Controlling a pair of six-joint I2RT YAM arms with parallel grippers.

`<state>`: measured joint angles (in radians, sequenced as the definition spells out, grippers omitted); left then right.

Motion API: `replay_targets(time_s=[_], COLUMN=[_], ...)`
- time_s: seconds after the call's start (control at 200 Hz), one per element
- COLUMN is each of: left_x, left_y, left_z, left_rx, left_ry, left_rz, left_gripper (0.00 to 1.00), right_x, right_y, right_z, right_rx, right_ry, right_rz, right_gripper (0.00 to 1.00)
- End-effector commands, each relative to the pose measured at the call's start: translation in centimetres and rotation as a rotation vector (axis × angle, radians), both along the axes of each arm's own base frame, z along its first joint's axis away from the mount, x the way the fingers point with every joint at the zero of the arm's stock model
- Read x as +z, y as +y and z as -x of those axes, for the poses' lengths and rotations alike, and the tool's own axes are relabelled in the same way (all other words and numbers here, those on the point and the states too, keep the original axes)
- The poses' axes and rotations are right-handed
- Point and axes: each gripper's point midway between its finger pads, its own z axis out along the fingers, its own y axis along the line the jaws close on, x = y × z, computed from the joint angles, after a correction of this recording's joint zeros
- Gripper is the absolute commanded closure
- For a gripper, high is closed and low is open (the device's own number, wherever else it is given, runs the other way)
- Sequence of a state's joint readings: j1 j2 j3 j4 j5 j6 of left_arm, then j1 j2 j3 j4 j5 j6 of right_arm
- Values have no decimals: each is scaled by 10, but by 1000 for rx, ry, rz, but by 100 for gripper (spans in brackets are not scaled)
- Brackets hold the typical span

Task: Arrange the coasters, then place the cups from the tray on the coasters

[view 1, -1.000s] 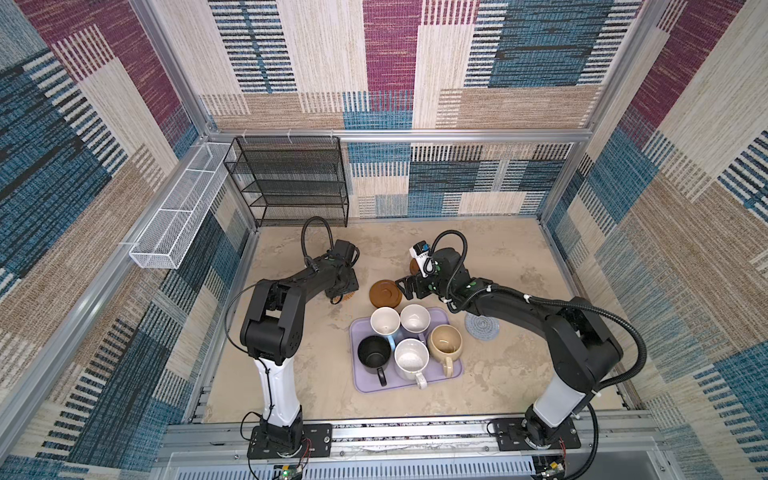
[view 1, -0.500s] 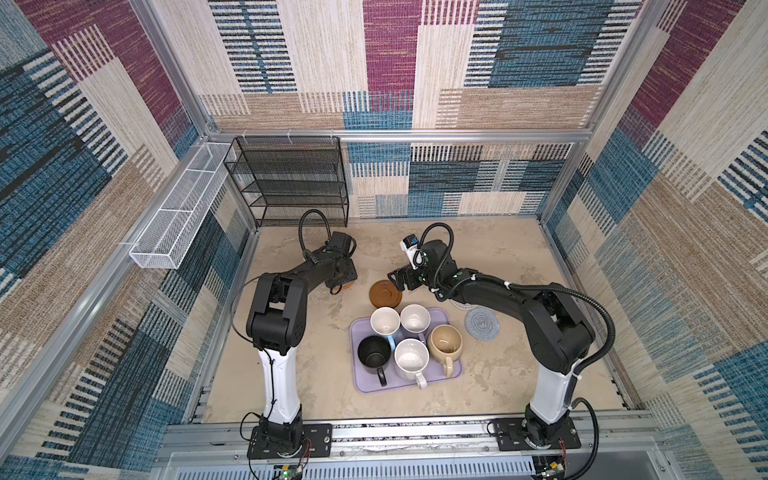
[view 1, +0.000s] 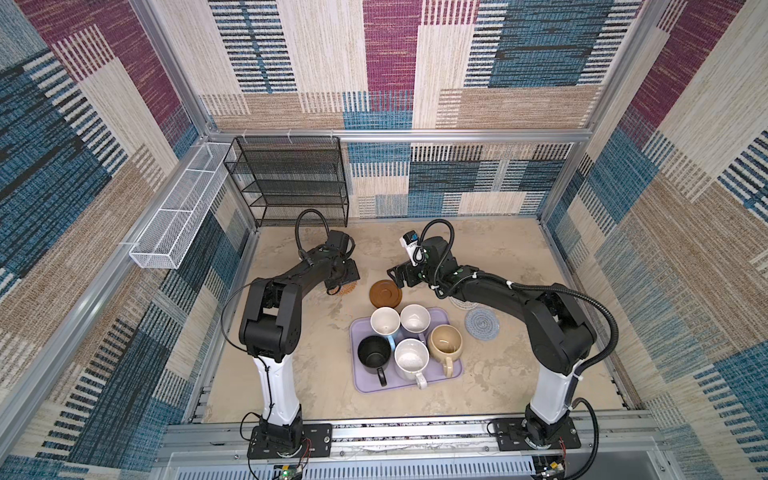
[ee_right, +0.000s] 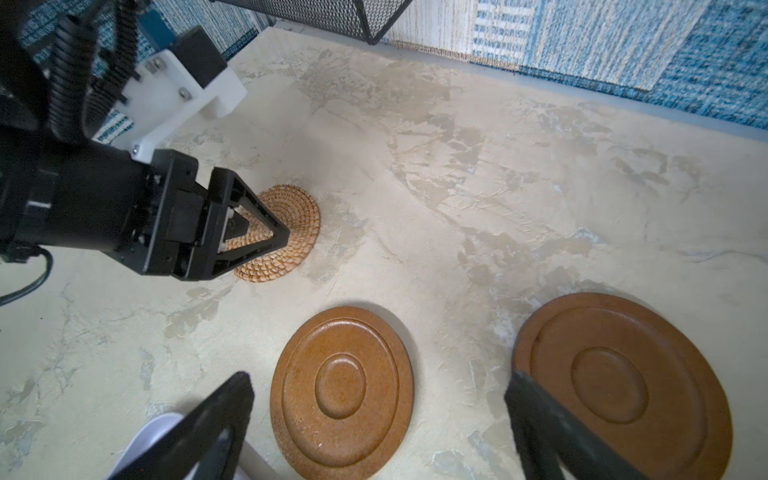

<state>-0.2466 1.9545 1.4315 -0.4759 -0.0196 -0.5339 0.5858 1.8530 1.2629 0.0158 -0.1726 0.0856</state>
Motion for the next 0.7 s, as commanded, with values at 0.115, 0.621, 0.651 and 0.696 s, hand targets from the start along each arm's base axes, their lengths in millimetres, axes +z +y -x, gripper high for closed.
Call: replay_targets(time_s=[0.115,0.621,0.651,0.696], left_x=[46,-2,-7,-11], left_y=[-11,-103,-104,-108], left_z=[20,37,37,36], left_rx=[-75,-432,-439,-454], left_ry=[-55,42,56,63], left_rz=[15,-226,-237,-242], left_gripper=[20,18,18,18], right_x=[17,2,3,2], right_y=[-13,-53,-55,-58], right_z=[9,17,16,16], right_rx=[-25,-118,-121,-128], right_ry=[-16,16,13,14], right_rz=[27,61,57,54], right_gripper=[2,3,3,3])
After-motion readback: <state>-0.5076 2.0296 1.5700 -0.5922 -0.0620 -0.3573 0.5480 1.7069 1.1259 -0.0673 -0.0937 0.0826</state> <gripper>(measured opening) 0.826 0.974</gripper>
